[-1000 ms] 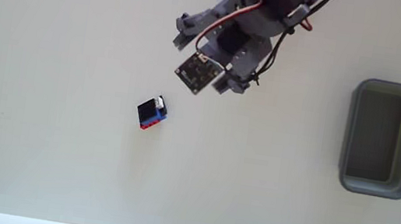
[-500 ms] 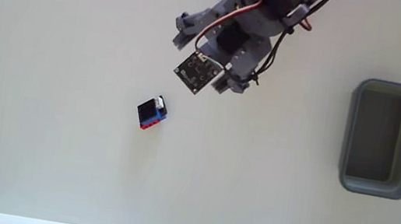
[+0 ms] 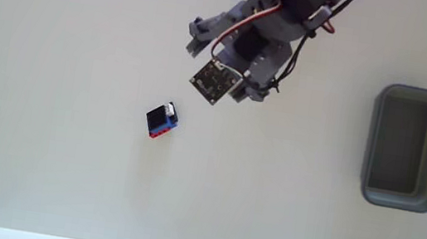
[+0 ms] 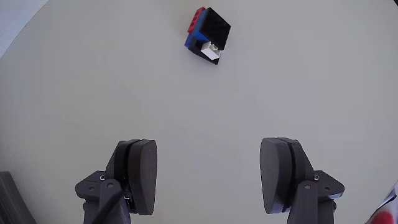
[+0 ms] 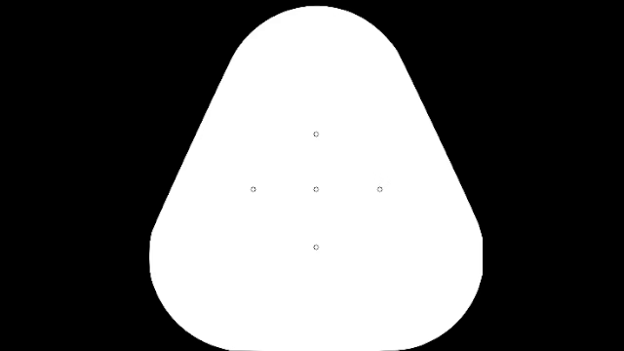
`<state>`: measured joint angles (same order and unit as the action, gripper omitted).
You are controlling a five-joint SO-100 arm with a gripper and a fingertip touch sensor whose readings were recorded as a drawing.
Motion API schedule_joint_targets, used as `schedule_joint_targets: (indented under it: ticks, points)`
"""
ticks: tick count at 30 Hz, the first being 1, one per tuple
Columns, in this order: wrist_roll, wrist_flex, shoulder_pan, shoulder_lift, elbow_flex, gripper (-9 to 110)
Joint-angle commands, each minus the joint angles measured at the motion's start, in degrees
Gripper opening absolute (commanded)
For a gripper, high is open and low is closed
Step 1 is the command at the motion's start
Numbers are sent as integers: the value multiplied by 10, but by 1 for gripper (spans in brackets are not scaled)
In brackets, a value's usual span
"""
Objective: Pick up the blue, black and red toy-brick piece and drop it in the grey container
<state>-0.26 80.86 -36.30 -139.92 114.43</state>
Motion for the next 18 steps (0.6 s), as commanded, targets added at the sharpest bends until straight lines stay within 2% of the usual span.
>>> schedule_joint_targets:
  ticks: [1, 18]
  points:
    - [3, 11, -2, -22, 1, 110]
    - [3, -2, -2, -7, 0, 110]
